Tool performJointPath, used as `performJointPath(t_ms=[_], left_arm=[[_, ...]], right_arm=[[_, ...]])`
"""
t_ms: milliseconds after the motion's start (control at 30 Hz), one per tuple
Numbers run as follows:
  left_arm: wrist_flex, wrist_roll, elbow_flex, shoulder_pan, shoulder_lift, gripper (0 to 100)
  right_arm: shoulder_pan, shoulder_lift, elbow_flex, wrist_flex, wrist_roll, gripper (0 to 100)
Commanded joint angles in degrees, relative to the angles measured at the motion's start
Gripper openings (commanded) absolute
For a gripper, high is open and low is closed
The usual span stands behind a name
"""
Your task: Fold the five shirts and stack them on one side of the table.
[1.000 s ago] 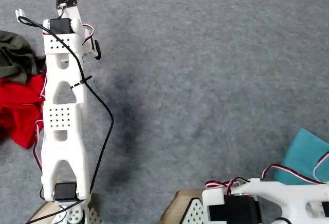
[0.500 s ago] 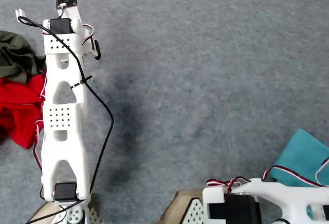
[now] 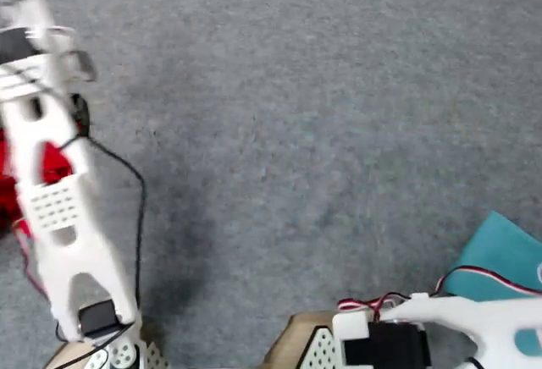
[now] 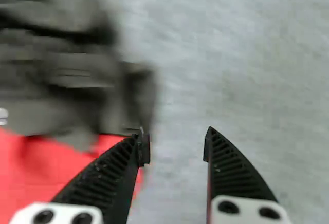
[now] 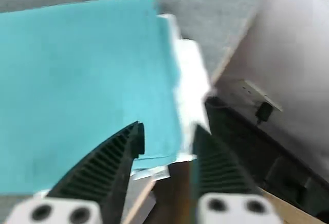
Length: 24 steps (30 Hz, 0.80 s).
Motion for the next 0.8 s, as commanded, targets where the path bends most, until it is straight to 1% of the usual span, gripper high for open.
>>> performJointPath(t_ms=[0, 133, 200, 233, 333, 400, 500, 567, 633, 767], left_arm=[[0.26, -3.52, 1.23, -10.29, -5.23, 18], [-0.26, -8.53, 1.32, -19.52, -3.74, 18], [-2.81, -9.32, 1.32, -23.03, -2.15, 18], [-5.36, -9.14, 1.32, -24.79, -1.01, 18], [-16.09, -5.45, 1.32, -28.92, 2.68, 18], [-24.09, -3.60, 1.58, -29.19, 5.58, 18], [-32.44, -0.18, 1.23, -27.34, 8.57, 18], [-35.69, 1.49, 1.23, -24.97, 9.45, 18], [-37.98, 1.58, 2.02, -22.59, 9.80, 18], [-41.58, 1.58, 5.19, -18.20, 13.49, 18]], right_arm=[[-5.67, -0.31, -4.09, 5.54, -0.88, 2.4], [-12.79, -0.31, -3.82, 9.05, -4.57, 2.5], [-17.01, -0.31, -3.91, 11.69, -6.95, 2.5], [-19.12, -0.31, -4.09, 13.01, -7.91, 2.5], [-24.66, -0.31, -4.18, 15.56, -10.99, 2.5], [-27.56, -0.31, -4.18, 16.26, -13.10, 2.5], [-30.99, -0.31, -4.09, 16.26, -15.56, 2.5], [-32.66, -0.31, -4.09, 16.26, -16.97, 2.4], [-33.71, -0.31, -4.09, 16.26, -18.29, 2.4], [-33.89, -0.31, -4.09, 16.26, -18.73, 2.4]])
